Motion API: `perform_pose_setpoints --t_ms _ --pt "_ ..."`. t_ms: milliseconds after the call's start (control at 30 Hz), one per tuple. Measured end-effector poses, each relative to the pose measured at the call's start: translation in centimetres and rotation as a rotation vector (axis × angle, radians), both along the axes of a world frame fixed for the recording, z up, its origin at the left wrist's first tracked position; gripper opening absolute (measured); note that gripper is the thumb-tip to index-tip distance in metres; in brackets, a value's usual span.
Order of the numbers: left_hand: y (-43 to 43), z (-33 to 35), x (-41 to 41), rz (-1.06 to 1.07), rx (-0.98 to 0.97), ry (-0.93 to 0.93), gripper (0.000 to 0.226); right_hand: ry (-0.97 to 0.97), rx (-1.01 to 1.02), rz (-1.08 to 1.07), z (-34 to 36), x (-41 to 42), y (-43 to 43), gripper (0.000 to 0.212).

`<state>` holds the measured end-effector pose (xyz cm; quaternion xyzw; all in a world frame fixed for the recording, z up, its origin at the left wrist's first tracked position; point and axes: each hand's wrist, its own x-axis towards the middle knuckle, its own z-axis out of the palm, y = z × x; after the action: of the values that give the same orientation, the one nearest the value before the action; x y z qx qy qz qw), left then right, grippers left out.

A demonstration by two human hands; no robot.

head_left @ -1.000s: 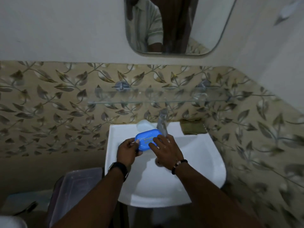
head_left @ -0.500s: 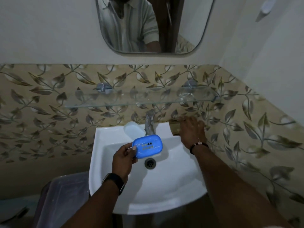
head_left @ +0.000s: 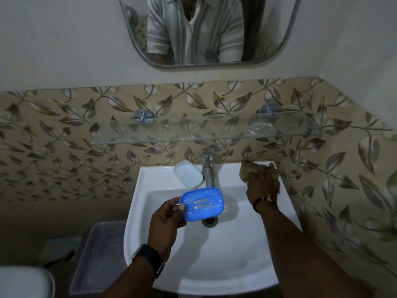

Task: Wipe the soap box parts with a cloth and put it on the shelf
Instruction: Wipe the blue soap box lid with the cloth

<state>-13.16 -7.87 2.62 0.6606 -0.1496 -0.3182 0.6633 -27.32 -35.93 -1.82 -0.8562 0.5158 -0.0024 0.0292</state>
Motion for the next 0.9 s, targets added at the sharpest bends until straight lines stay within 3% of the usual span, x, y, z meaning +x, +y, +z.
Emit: perform_pose_setpoints --t_ms 100,167,233,300,367,400,467,533,600,667,767,900 --pt "0.0 -0.1 -0.1 0.006 0.0 -0.002 0.02 -0.079 -0.038 0.0 0.4 -0.4 -0.6 0.039" --pt "-0.2 0.0 -0.2 0.016 -0.014 0.013 0.013 -0.182 0.01 -0.11 1.5 -0.5 -0.6 0.031" --pt "-0.4 0.5 -0.3 0.025 -0.017 0.021 0.013 -0.445 0.02 -0.235 3.0 -0.6 0.2 0.023" --pt "-0.6 0.9 -0.4 0.027 -0.021 0.03 0.014 -0.831 0.025 -0.264 4.9 -0.8 2.0 0.018" --pt "-0.8 1.3 -0.5 0.029 -0.034 0.044 0.016 -1.081 -0.036 -0.148 6.8 -1.1 5.0 0.017" --pt "-1.0 1.4 -0.5 0.032 -0.043 0.053 0.017 -1.103 -0.092 -0.055 7.8 -1.2 6.8 0.019" --pt "-1.4 1.9 -0.7 0.034 -0.066 0.075 0.019 -0.988 -0.208 0.184 9.4 -0.8 10.6 0.02" --pt "-1.7 2.4 -1.0 0.014 -0.086 0.094 0.017 -0.72 -0.327 0.473 9.6 -0.1 14.2 0.026" --pt "-1.8 2.7 -1.3 -0.029 -0.104 0.093 0.014 -0.482 -0.295 0.656 8.9 0.7 16.7 0.041" --pt "-1.4 2.9 -1.4 -0.063 -0.116 0.086 0.014 -0.405 -0.249 0.678 8.3 0.9 17.5 0.048" --pt "-0.3 3.2 -1.4 -0.075 -0.129 0.077 0.014 -0.301 -0.397 0.656 9.0 0.2 17.1 0.05" --pt "0.5 3.8 -1.7 -0.053 -0.142 0.103 0.012 -0.276 -0.418 0.403 10.2 -0.2 17.8 0.043"
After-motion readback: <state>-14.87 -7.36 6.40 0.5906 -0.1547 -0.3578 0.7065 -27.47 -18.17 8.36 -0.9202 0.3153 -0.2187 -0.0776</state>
